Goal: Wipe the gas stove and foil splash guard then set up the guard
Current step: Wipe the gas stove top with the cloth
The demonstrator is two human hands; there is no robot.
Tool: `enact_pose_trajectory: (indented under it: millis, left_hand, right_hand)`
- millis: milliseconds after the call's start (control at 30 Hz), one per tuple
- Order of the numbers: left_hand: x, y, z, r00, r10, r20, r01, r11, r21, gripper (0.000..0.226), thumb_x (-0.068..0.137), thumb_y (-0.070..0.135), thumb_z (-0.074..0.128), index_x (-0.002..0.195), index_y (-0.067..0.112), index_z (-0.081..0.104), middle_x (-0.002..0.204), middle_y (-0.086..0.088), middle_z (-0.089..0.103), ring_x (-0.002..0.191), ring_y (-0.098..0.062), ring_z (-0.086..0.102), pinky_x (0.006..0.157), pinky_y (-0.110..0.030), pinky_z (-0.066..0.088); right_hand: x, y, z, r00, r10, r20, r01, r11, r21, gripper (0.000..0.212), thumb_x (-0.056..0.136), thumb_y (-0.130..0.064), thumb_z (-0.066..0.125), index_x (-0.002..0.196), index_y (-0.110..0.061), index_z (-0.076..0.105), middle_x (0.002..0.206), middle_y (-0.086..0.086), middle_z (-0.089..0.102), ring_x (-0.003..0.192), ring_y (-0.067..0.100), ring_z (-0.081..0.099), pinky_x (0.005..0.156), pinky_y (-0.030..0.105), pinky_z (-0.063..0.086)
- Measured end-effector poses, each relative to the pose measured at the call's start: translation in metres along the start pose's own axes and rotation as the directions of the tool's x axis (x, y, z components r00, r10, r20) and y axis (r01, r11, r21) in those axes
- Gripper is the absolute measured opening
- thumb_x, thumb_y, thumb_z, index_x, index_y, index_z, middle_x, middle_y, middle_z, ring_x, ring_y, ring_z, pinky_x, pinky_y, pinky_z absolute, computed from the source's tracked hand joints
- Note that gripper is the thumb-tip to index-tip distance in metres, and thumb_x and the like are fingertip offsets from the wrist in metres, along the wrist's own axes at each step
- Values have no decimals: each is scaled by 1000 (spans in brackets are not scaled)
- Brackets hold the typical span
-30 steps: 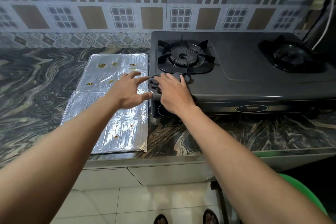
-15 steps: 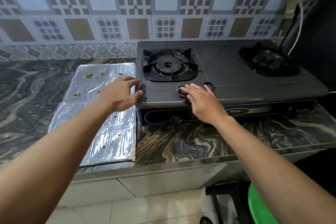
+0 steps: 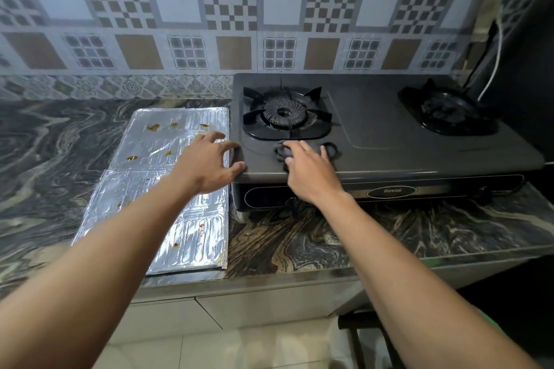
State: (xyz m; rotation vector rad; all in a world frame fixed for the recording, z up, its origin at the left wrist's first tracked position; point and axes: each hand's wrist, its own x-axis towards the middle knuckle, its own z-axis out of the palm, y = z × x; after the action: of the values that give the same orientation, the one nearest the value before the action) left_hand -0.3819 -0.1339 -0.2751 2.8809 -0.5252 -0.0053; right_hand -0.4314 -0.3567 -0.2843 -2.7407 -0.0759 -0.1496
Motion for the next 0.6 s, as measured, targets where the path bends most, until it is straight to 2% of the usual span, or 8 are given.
enact_pose_trajectory:
  millis: [67,200,300,500,600]
  left_hand:
    - [-2,-1,2,1000,-20,-4,20,1000,-17,63,88,63,53,140,28,54,151,-10,43,137,-34,38,110,-51,37]
    - [-4,0,2,999,-34,11,35,996,-81,70,81,65,43,140,28,55,148,-10,46,135,-33,41,111,-48,37]
    - [-5,-1,1,999,-37,19,38,995,-88,67,83,63,47,139,29,54,147,-11,47,134,-33,42,111,-49,37]
    - [-3,-2,-2,998,-56,20,57,993,-100,64,84,63,56,137,27,58,147,-11,47,134,-33,43,108,-47,40]
    - [-7,4,1,996,-88,1,88,989,-121,60,87,60,57,136,27,59,148,-11,46,134,-33,42,109,-47,39]
  right_hand:
    - [5,-22,7,999,-27,27,26,999,32,40,100,-17,43,140,-19,40,144,7,49,140,24,36,120,53,12]
    - [9,-46,16,994,-99,45,96,993,75,35,99,-19,46,134,-18,44,139,4,52,133,25,43,118,51,14]
    - [5,-46,9,990,-127,63,117,983,140,32,100,-20,46,132,-20,46,138,2,54,130,26,45,118,47,13]
    - [-2,-16,-12,994,-35,103,18,986,166,43,100,-26,46,143,-20,41,145,6,51,137,29,38,119,41,13]
    - [4,-18,-3,997,-8,83,-4,990,142,52,97,-43,50,143,-19,47,148,2,49,139,22,38,120,44,12]
